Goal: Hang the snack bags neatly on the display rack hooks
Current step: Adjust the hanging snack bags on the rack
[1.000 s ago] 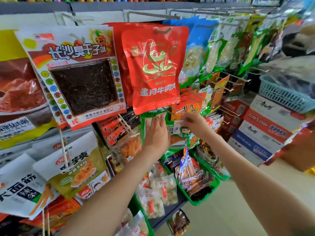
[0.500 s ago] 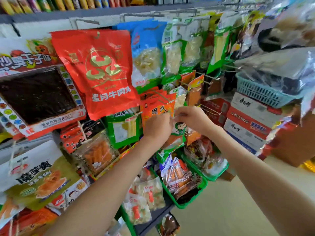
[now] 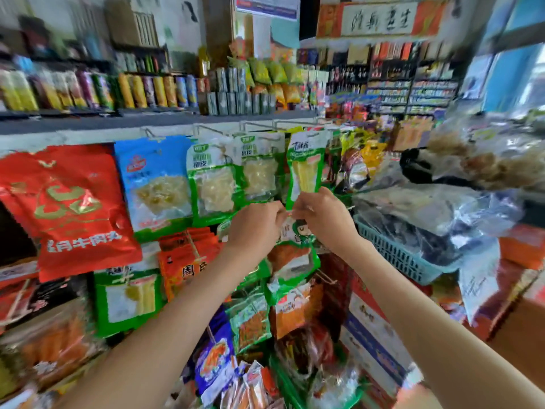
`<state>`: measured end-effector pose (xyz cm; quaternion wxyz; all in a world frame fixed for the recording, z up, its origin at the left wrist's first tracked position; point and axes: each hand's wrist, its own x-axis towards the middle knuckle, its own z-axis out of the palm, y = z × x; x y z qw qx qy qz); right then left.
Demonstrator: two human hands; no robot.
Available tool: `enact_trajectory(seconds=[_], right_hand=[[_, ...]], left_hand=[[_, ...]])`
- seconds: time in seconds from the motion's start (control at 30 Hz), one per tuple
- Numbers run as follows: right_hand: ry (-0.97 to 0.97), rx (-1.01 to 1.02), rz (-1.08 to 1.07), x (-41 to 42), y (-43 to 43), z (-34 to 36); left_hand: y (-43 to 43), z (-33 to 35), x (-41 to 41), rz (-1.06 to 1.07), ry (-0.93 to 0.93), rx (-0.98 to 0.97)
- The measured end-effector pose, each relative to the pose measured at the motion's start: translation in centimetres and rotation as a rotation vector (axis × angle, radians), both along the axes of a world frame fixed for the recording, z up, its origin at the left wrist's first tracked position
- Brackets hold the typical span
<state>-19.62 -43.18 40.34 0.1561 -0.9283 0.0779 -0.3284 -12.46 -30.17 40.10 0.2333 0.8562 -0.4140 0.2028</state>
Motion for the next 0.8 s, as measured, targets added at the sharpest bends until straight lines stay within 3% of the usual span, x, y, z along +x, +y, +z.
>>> enact_trajectory(seconds=[0.3, 0.8], right_hand=[[-0.119, 0.094, -0.012, 2.0, -11.6, -0.3], [0.001, 0.217, -0.009, 9.4, -29.6, 1.5]], left_hand=[[-11.4, 0.9, 2.3, -0.098, 0.024, -0.062], [-29.2, 1.7, 10.6, -0.143, -0.050, -0.070]])
